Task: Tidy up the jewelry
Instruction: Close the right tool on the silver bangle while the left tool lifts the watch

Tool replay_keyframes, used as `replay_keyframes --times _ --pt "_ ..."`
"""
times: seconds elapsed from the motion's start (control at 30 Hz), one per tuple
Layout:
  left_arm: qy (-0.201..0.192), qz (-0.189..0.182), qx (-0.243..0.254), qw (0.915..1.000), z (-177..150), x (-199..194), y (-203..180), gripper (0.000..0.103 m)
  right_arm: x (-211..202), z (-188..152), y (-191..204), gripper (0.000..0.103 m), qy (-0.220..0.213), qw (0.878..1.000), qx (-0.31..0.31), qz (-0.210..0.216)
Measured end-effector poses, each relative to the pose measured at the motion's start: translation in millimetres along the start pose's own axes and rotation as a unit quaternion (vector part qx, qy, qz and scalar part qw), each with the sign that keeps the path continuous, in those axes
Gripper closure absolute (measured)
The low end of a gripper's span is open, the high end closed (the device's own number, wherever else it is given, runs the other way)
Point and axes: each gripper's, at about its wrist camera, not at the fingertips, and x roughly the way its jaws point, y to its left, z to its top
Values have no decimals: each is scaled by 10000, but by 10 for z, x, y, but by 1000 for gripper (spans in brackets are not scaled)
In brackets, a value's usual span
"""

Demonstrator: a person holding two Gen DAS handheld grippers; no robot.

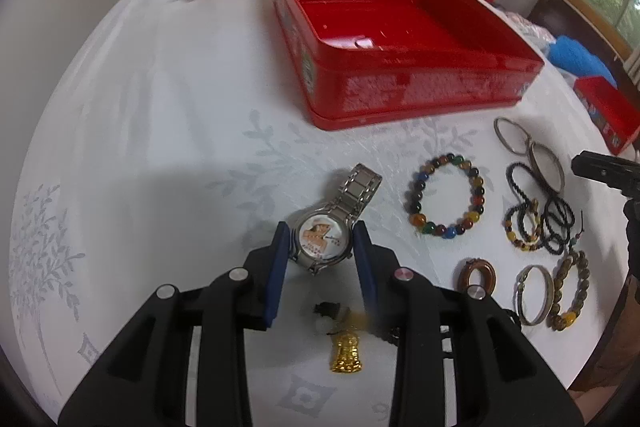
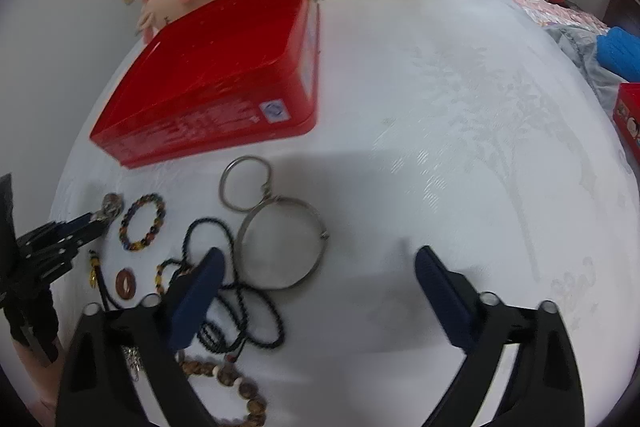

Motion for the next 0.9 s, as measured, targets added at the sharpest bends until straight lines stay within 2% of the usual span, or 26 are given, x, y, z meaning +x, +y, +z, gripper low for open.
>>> replay_keyframes --times 0.2,0.27,0.37,0.53,0.7,0.8,0.9 --pt "-71 -28 -47 10000 46 -39 -38 72 173 214 88 38 288 9982 -146 513" --pt "-68 -46 -84 9999 57 -33 -42 72 237 301 122 44 355 9978 -163 536" --pt "-73 -70 -129 9999 73 -32 -33 72 332 414 211 48 435 9976 -279 471" --pt "-91 -107 -148 9998 69 -30 -18 72 446 454 327 63 560 9970 -467 249" --pt "-90 -119 -146 9998 73 -12 -24 72 500 461 404 83 502 9963 -694 -114" --pt "-94 -121 -157 9998 75 -8 -29 72 512 418 483 97 491 9945 -911 -135" --pt "-129 -127 -180 9997 82 -24 -32 72 499 401 493 98 443 9944 -954 -144"
